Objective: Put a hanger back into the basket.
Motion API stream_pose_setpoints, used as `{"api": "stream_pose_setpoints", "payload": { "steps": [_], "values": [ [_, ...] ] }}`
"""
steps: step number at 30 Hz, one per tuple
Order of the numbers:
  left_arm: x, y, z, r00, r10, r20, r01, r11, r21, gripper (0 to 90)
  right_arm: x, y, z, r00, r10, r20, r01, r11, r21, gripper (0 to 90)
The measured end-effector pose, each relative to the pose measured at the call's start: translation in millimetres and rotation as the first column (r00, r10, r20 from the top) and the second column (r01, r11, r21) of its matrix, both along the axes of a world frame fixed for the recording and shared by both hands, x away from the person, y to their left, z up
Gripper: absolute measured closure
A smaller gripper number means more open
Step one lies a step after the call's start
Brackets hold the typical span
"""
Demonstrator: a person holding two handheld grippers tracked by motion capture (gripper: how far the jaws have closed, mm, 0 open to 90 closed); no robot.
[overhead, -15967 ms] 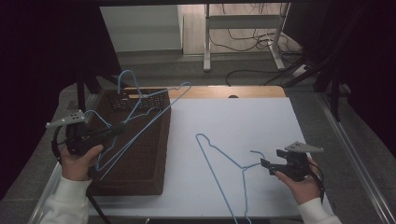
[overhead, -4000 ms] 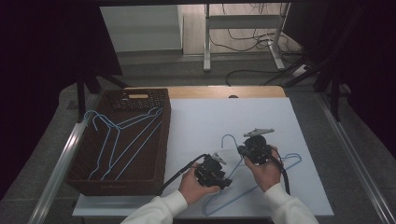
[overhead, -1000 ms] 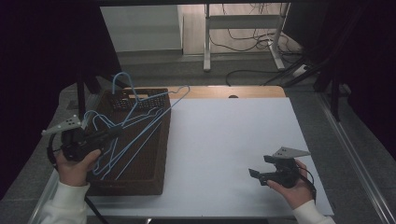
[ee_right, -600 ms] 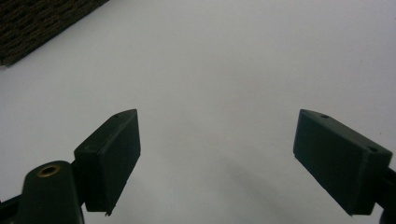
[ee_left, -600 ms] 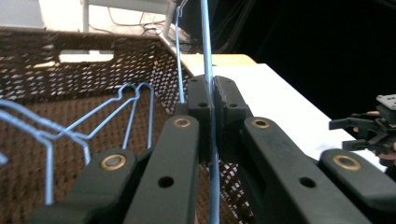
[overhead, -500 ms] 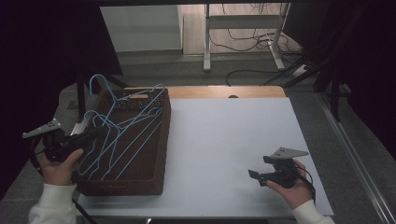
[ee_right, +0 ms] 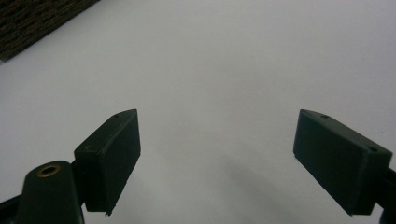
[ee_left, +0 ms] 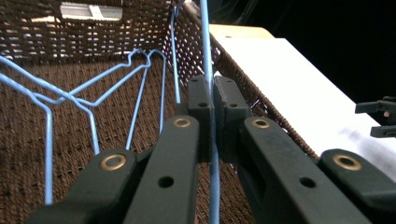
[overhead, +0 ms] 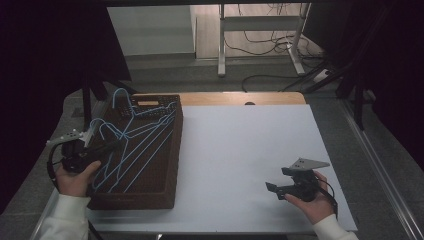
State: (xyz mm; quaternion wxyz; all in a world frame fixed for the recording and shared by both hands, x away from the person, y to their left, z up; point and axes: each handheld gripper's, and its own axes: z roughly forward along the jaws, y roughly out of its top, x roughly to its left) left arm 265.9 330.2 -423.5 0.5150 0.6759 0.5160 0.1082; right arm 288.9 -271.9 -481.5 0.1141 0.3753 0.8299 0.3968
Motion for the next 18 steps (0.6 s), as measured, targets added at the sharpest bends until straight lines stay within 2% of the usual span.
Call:
{"api": "stream_pose_setpoints", "payload": {
  "steps": [9,12,16,18],
  "values": [
    [8.0,-7.2,-13.2,0.999,0.012,-0.044,-0.011,0.9998,0.013,86.7,-0.4,0.5,-0.1,1.0,0.002,0.0,-0.002,1.0,-0.002,14.7],
    [9.0,-8.1,-13.7,0.9992,0.012,-0.038,-0.011,0.9998,0.014,86.6,-0.5,0.6,-0.1,1.0,0.002,0.001,-0.002,1.0,-0.004,14.7],
    [12.1,-9.8,-15.2,0.9984,0.018,-0.054,-0.017,0.9993,0.032,86.5,-0.8,0.9,-0.2,1.0,0.004,0.0,-0.004,1.0,-0.008,14.7],
    [14.7,-9.9,-16.0,0.9968,0.017,-0.077,-0.014,0.9992,0.038,86.0,-1.1,1.2,-0.2,1.0,0.004,-0.001,-0.004,1.0,-0.007,14.7]
  ]
}}
